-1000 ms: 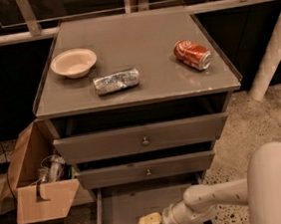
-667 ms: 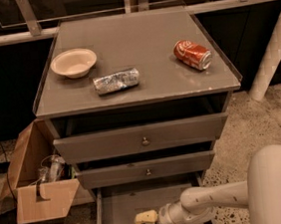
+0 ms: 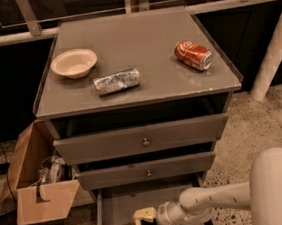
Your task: Place sponge into bottom drawer
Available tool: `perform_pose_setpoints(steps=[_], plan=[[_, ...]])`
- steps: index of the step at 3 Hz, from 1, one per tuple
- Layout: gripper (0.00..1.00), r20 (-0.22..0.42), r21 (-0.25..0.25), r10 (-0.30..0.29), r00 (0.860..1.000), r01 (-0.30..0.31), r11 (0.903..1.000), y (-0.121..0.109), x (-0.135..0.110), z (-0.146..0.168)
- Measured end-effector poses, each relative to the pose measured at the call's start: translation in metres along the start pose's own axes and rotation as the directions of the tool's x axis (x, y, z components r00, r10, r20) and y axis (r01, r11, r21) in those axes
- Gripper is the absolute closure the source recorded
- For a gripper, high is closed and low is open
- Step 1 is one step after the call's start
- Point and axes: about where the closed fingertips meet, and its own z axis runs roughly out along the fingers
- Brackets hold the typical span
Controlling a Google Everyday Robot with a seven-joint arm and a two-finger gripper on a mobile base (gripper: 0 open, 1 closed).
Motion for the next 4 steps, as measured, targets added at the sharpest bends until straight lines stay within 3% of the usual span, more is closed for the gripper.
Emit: perform_pose_setpoints(steps=[2,4], plan=[[1.0,-0.002,-0.02,0.089,0.996,-0.089,0.9958,-0.016,-0.005,0.028],[1.0,0.026,-0.009,0.111,0.993,-0.111,0.9938,-0.025,-0.009,0.042]])
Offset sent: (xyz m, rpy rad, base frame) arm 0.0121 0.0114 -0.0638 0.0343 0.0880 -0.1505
